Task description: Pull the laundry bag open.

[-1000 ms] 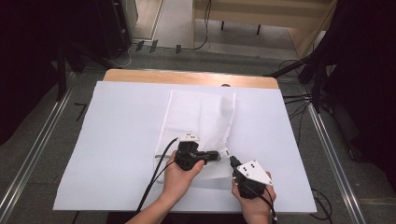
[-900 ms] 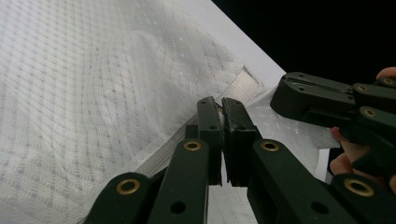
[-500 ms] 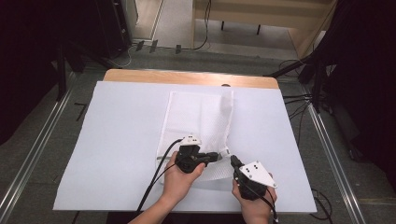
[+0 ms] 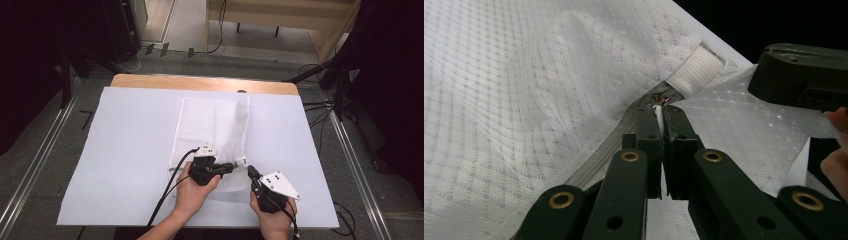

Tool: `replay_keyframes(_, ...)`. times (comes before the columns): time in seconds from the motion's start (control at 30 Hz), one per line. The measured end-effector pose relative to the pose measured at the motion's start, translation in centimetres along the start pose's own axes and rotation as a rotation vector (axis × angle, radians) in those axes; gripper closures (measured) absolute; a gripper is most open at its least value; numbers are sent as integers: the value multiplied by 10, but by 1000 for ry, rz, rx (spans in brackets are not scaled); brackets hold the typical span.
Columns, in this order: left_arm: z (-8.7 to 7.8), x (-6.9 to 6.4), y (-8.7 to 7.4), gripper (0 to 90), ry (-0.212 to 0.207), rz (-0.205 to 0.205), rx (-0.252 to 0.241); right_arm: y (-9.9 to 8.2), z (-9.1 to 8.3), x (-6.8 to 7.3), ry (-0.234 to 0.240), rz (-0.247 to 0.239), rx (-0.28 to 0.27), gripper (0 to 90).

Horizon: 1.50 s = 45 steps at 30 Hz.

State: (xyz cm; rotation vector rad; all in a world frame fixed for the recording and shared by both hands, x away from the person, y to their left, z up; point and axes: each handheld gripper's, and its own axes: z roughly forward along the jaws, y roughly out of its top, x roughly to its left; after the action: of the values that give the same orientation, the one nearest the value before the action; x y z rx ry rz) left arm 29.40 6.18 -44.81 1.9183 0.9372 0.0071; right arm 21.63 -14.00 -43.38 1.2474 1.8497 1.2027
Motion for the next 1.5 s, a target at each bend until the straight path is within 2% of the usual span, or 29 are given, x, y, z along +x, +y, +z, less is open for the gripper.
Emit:
replay_keyframes(0.07, 1, 0, 0, 882, 2, -1, 9, 0, -1, 0, 1, 8, -3, 900)
replay_keyframes(0.3, 1, 2, 0, 882, -37, -36, 14, 1, -2, -3, 2, 18, -16, 900)
replay_keyframes(0.47, -5, 6, 2, 882, -45, -58, 12, 0, -2, 1, -9, -18, -24, 900)
replay_keyframes(0.57, -6, 5, 2, 882, -35, -44, 12, 1, -2, 1, -10, -17, -26, 900)
replay_keyframes(0.6, -6, 3, 1, 882, -20, -23, 10, 1, -1, 0, -10, -1, -28, 900)
replay_keyframes(0.83, -6, 5, 0, 882, -18, -27, 20, 1, -1, 2, -6, 1, -25, 900)
replay_keyframes(0.9, -6, 6, -1, 882, -39, -44, 3, 1, -1, 1, -4, 3, -31, 900)
replay_keyframes(0.97, -7, 6, -1, 882, -39, -37, 2, 1, -2, 1, -4, 9, -35, 900)
replay_keyframes(1.0, -10, 8, -1, 883, -41, -25, -5, 3, -1, -3, 44, 15, -7, 900)
replay_keyframes(1.1, -11, 8, -3, 882, -42, -10, 1, -1, 1, -6, 60, 24, 22, 900)
replay_keyframes(1.13, -12, 7, -4, 882, -39, 1, 2, -5, 4, -8, 83, 28, 59, 900)
replay_keyframes(1.2, -12, 8, -4, 882, -37, -7, -7, -6, 5, -9, 93, 43, 60, 892)
replay_keyframes(1.23, -13, 9, -4, 882, -39, -17, -12, -5, 6, -9, 101, 57, 62, 851)
replay_keyframes(1.27, -13, 9, -4, 882, -39, -17, -12, -5, 6, -9, 101, 57, 62, 851)
replay_keyframes(1.3, -13, 10, -4, 882, -43, -27, -15, -5, 7, -9, 103, 60, 58, 796)
replay_keyframes(1.33, -14, 13, -4, 882, -53, -33, -15, -6, 9, -10, 108, 65, 63, 667)
replay_keyframes(1.37, -14, 13, -4, 882, -53, -33, -15, -6, 9, -10, 108, 65, 63, 667)
replay_keyframes(1.43, -16, 13, -5, 882, -65, -22, -16, -5, 12, -15, 151, 105, 54, 518)
replay_keyframes(1.47, -16, 12, -5, 882, -66, -20, -16, -4, 13, -18, 172, 129, 47, 494)
replay_keyframes(1.5, -16, 12, -5, 882, -66, -20, -16, -4, 13, -18, 172, 129, 47, 494)
